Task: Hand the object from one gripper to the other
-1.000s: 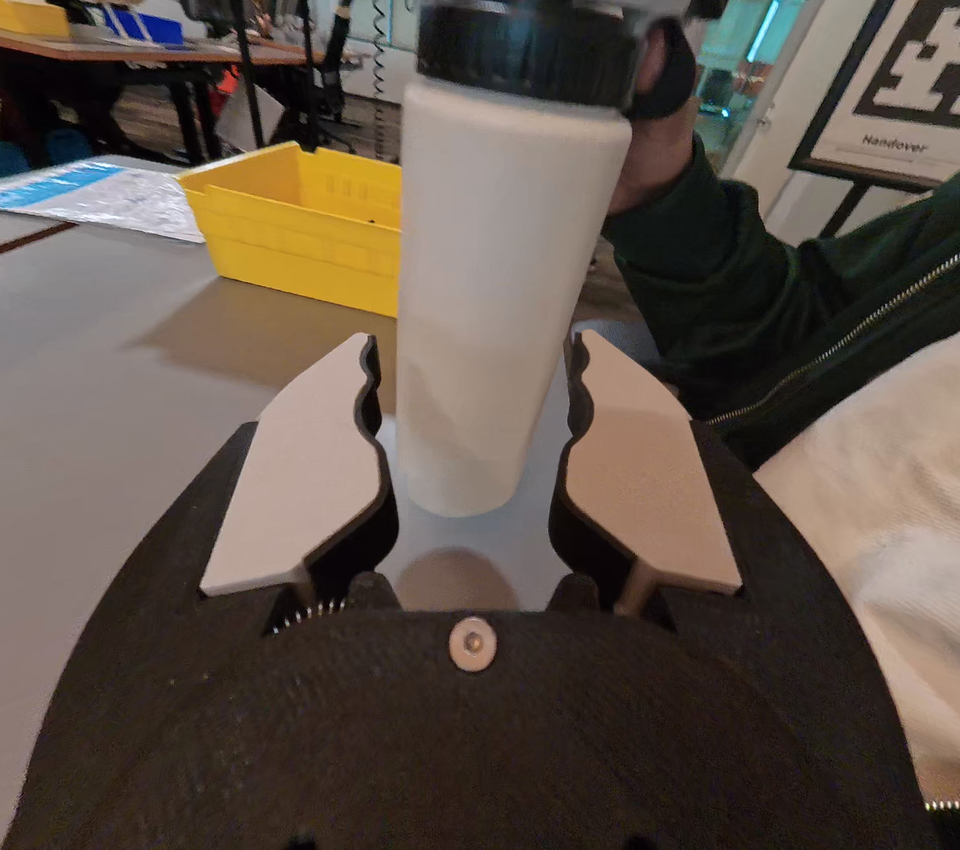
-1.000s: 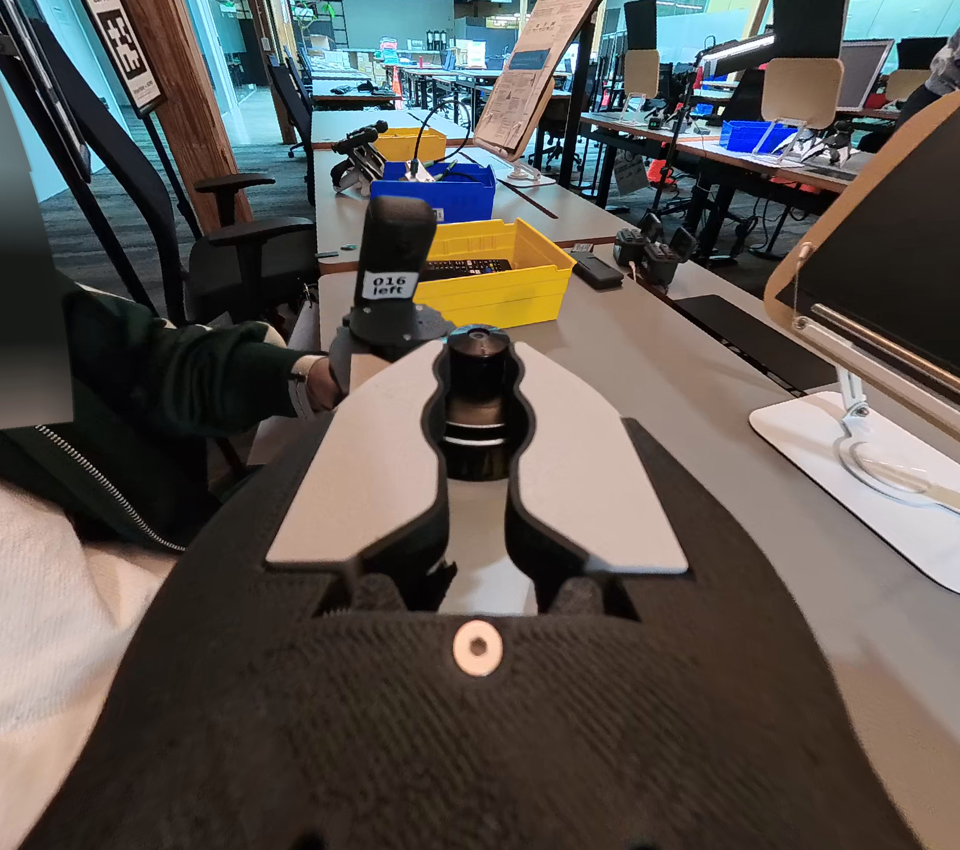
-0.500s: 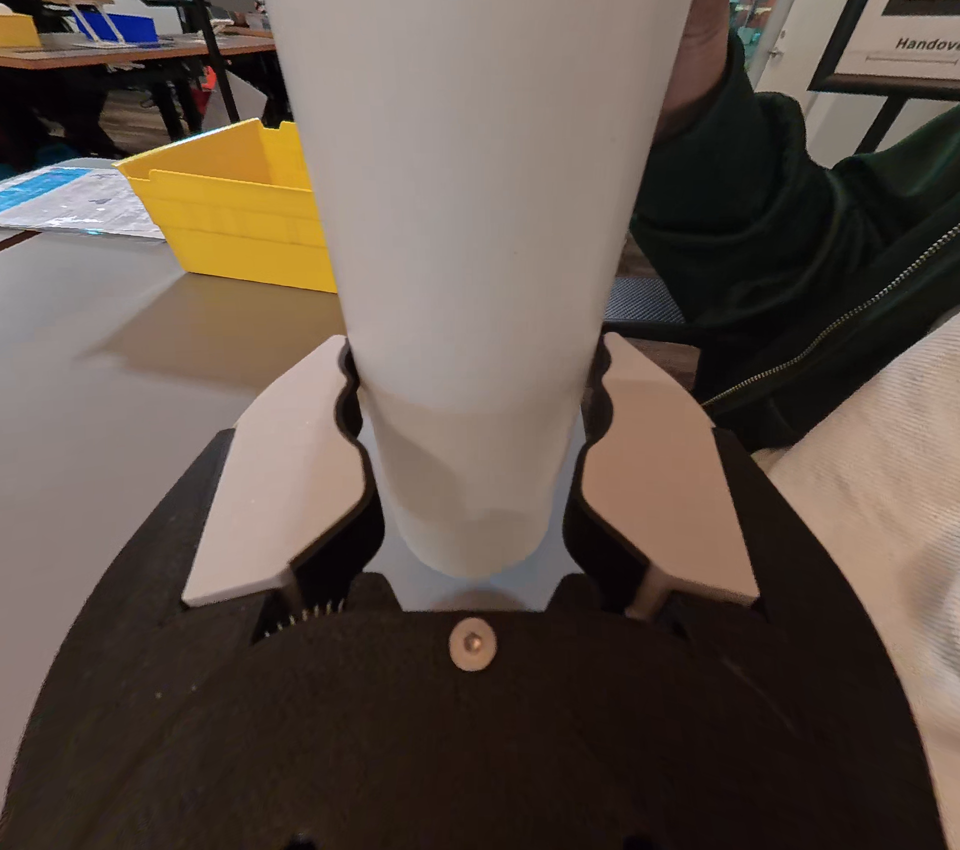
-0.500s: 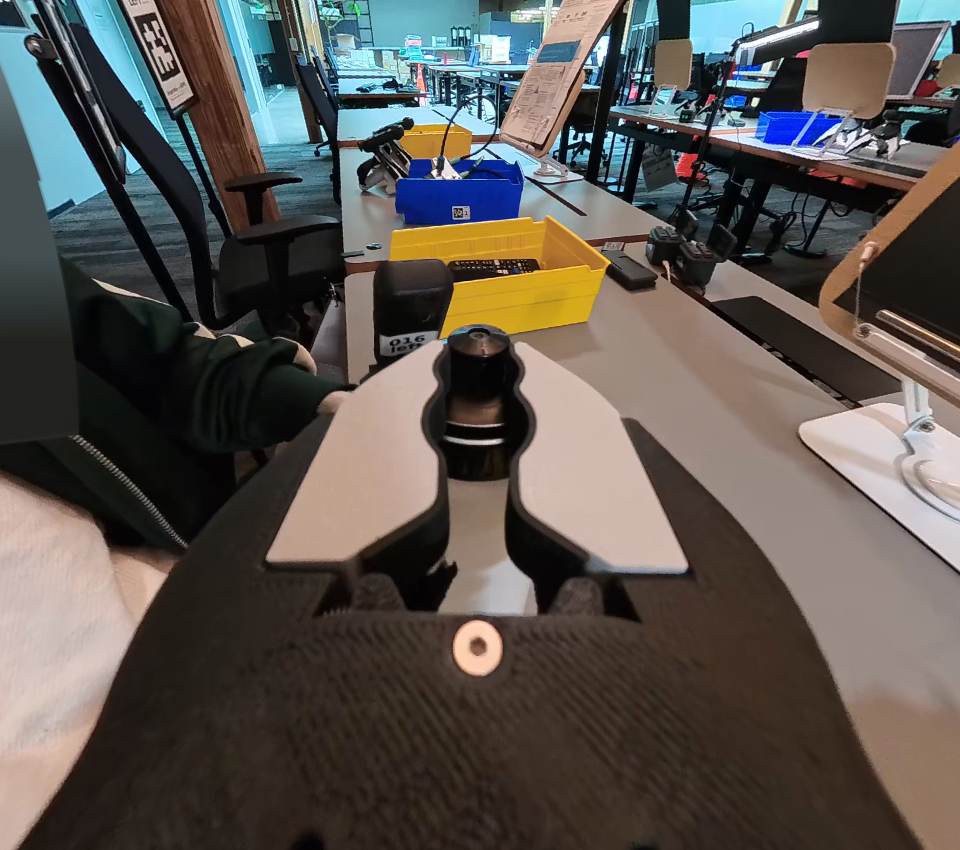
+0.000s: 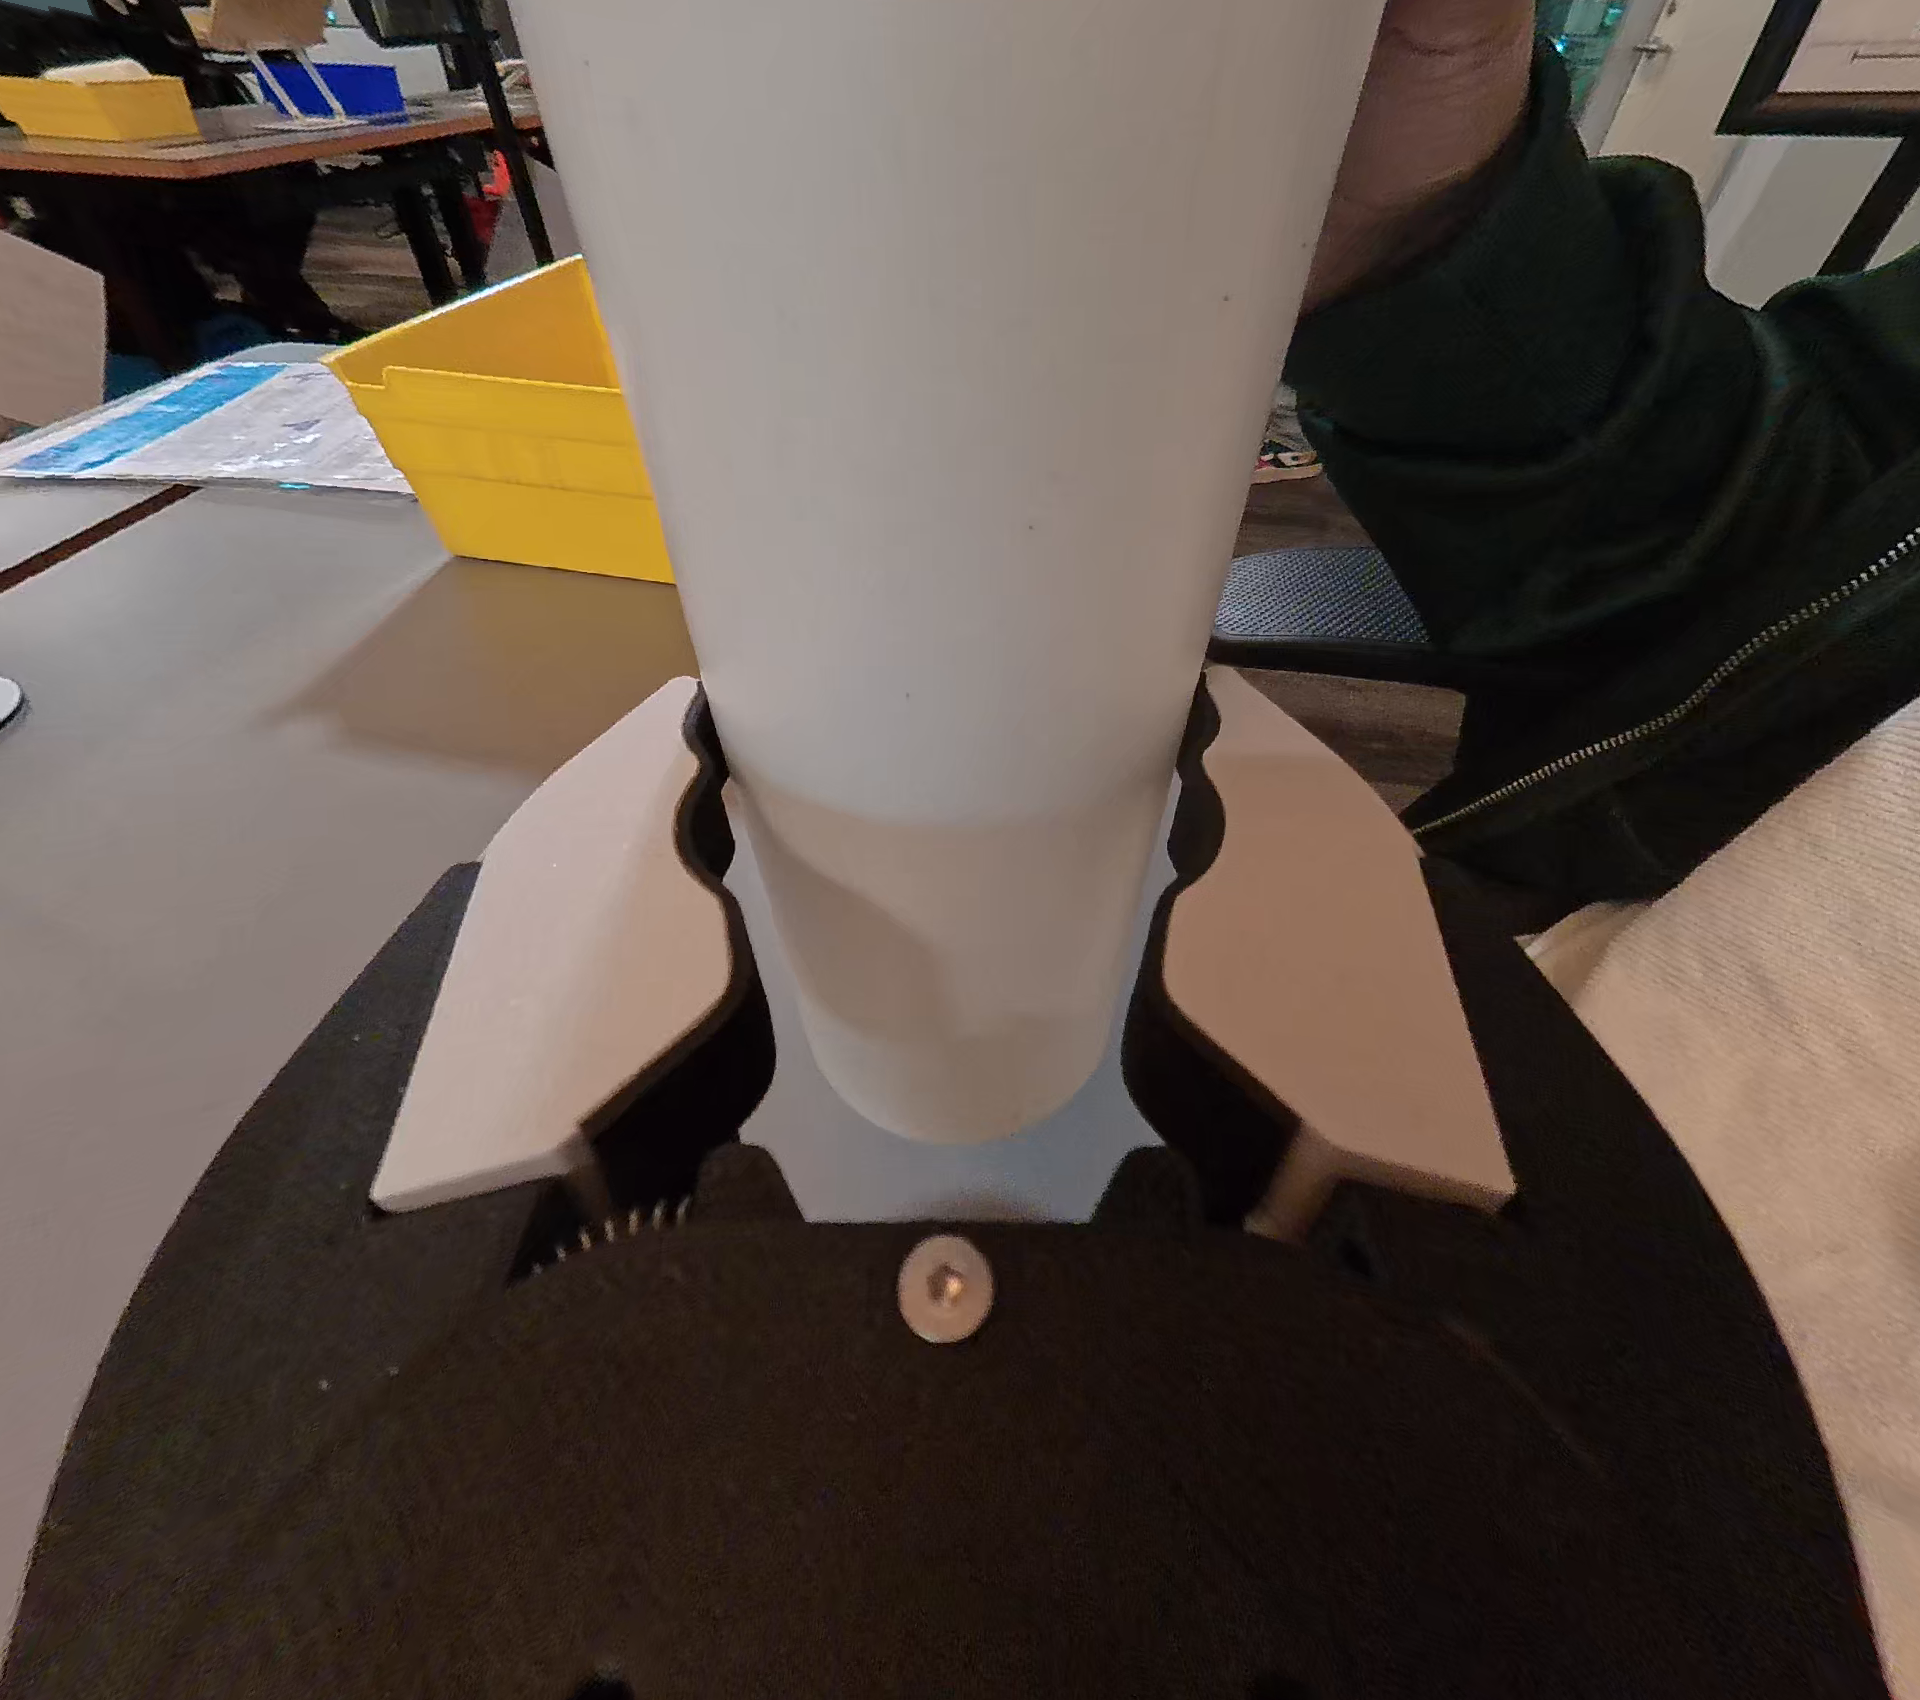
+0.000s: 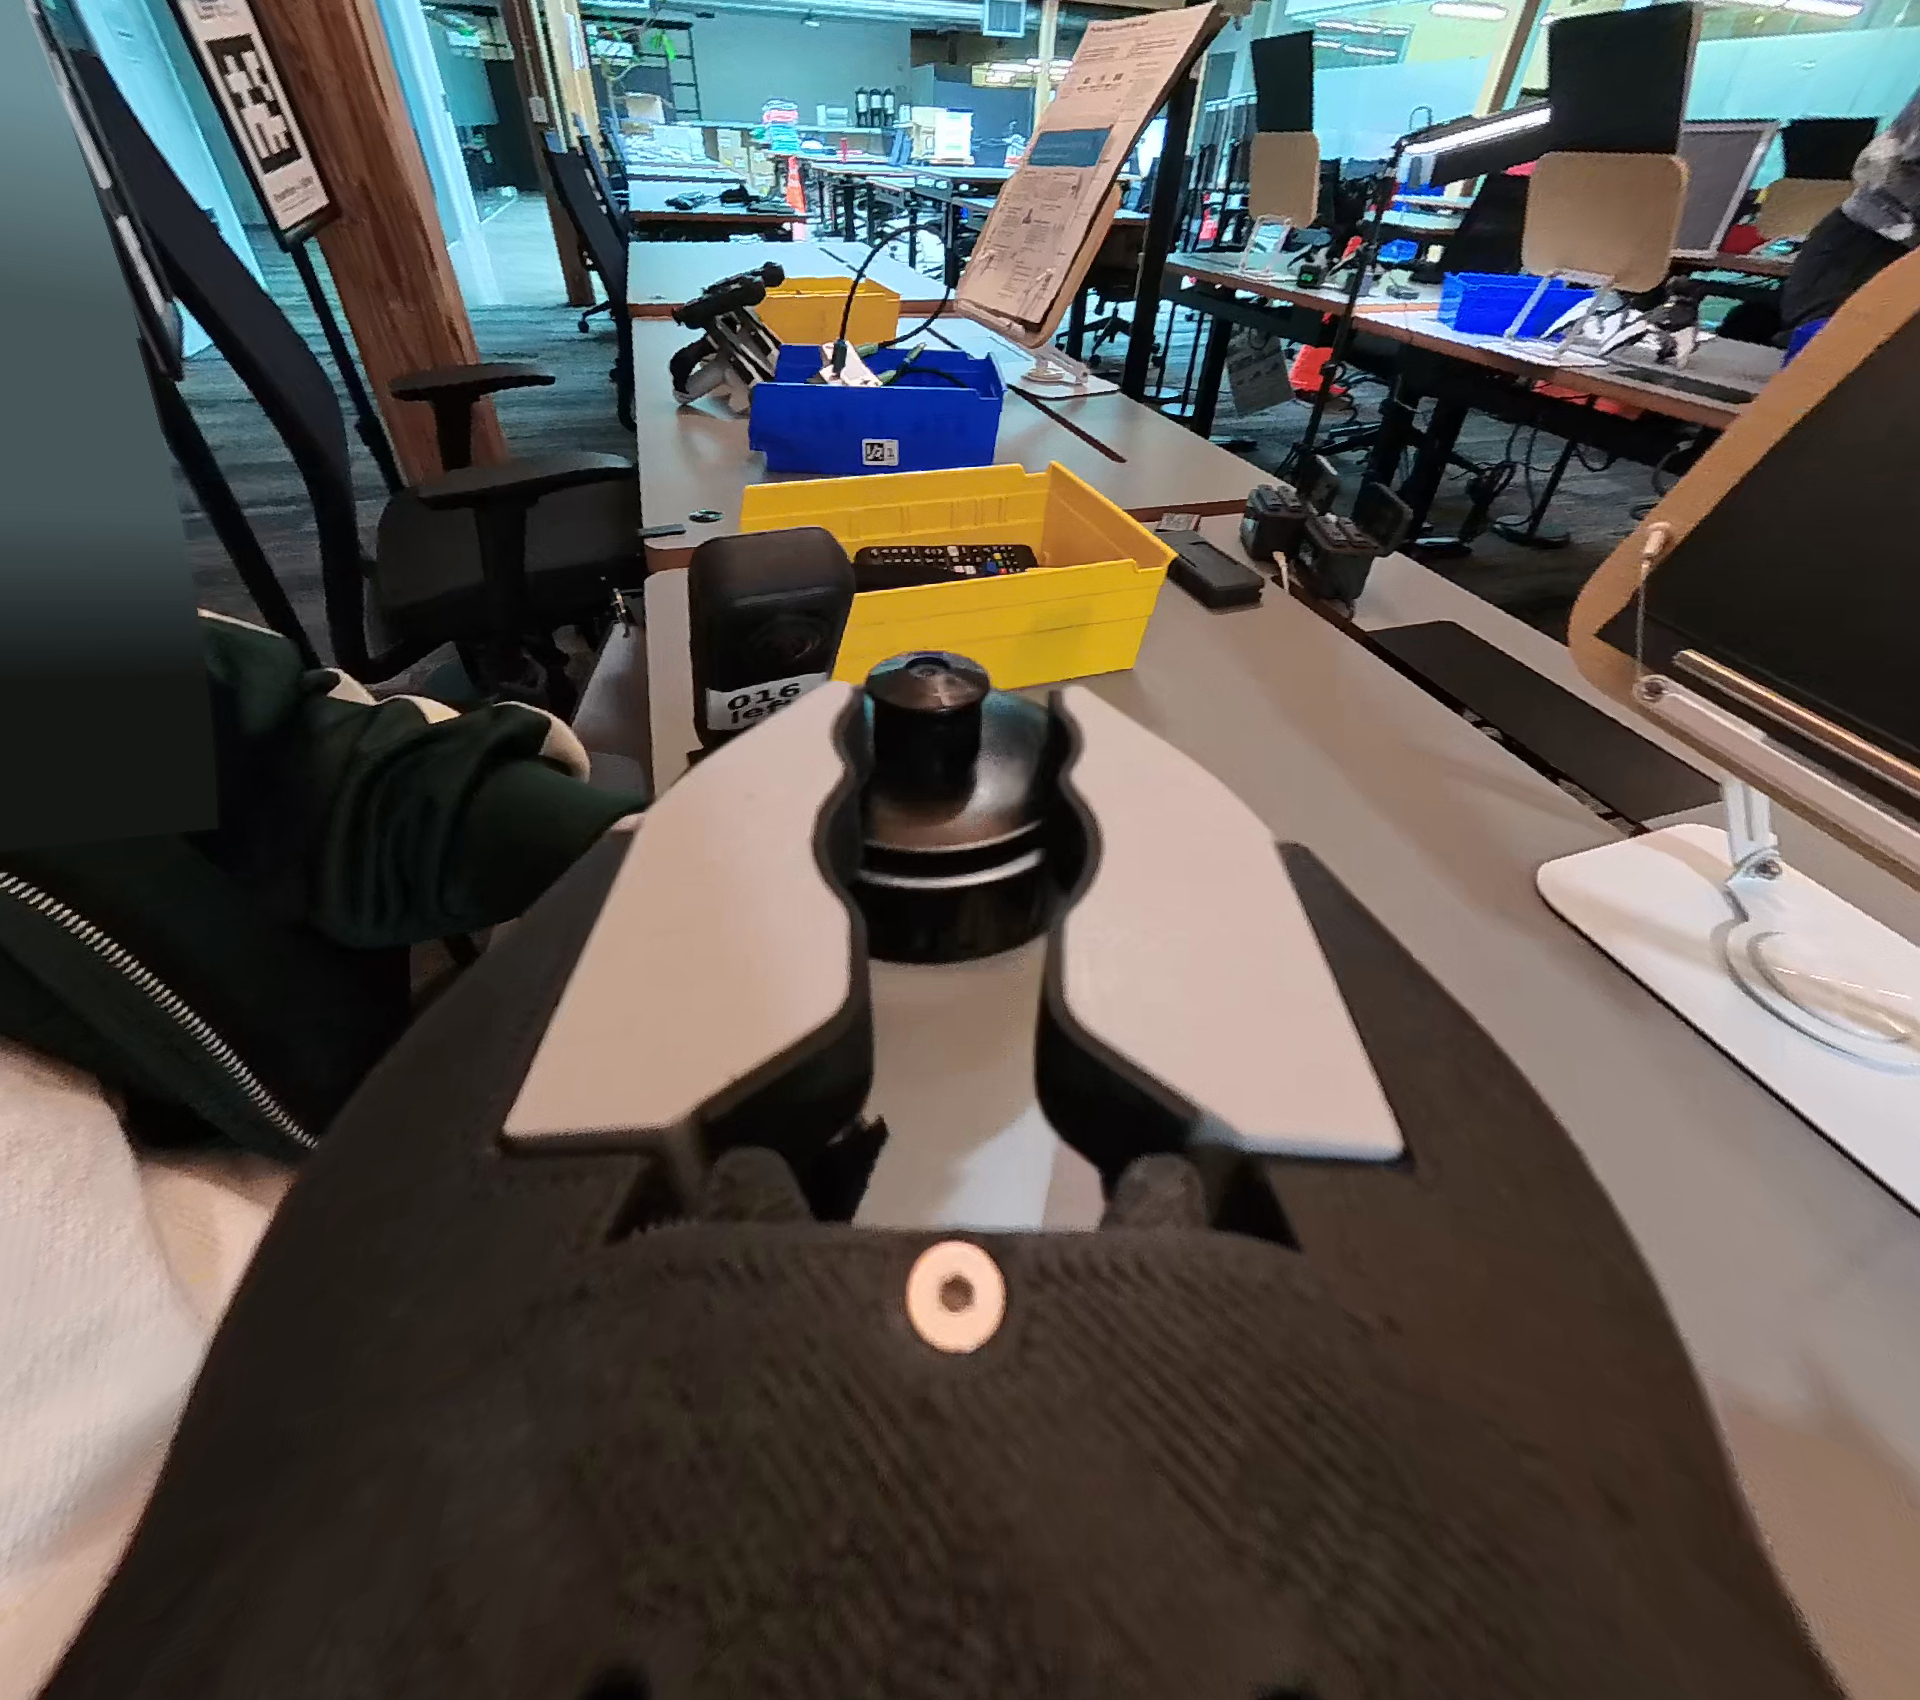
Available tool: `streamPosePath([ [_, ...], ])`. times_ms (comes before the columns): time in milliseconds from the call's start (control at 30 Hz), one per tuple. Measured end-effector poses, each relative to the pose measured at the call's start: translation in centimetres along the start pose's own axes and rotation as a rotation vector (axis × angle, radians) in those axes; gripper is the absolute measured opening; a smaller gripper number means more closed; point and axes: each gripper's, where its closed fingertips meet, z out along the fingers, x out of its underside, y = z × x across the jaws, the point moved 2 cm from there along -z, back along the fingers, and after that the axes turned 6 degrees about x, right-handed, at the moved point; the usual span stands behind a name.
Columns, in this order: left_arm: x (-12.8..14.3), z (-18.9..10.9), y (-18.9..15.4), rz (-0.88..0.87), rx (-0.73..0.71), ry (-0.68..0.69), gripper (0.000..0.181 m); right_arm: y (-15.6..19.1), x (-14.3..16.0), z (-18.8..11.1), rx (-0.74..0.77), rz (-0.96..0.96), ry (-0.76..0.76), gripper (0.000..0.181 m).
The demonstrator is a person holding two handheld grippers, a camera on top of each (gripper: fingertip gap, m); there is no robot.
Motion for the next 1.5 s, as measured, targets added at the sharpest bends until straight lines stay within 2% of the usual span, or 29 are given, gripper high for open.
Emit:
streamPosePath([
  [200,-0.1,-0.2,0.3,0.019,-0.029,-0.006,0.085,-0.4,-0.2,0.3,0.041,0.009,-0.031,0.064],
  [300,-0.3,-0.5,0.7,0.012,-0.045,-0.022,0.085,-1.3,-0.6,0.1,0.101,0.006,-0.079,0.087],
  [467,-0.3,-1.9,2.0,-0.004,-0.084,-0.038,0.085,-2.7,-0.8,-0.7,0.149,-0.012,-0.203,0.102],
  [567,-0.3,-3.1,3.4,0.001,-0.135,-0.034,0.085,-3.0,2.6,0.4,0.124,-0.064,-0.195,0.105],
  [667,-0.1,-4.2,4.7,-0.025,-0.168,-0.046,0.086,-2.7,6.6,1.7,0.079,-0.013,-0.218,0.111],
  [767,-0.1,-5.1,5.4,-0.035,-0.189,-0.056,0.085,-2.9,10.5,2.7,0.038,0.054,-0.160,0.130],
  [867,-0.8,-5.5,5.6,-0.043,-0.189,-0.079,0.086,-3.1,13.0,3.7,0.014,0.087,-0.060,0.147],
  [967,-1.9,-5.4,5.1,-0.056,-0.166,-0.115,0.085,-2.3,14.7,4.6,-0.037,0.124,0.007,0.147],
  [1100,-3.3,-4.9,3.9,-0.054,-0.129,-0.148,0.086,-1.1,15.3,5.4,-0.053,0.091,0.048,0.146],
  [1333,-3.7,-3.9,2.5,-0.011,-0.110,-0.124,0.086,-0.2,15.0,5.4,-0.089,0.089,0.063,0.114],
  [1500,-4.2,-3.5,1.9,-0.004,-0.102,-0.139,0.086,0.5,14.9,5.3,-0.116,0.079,0.064,0.102],
])
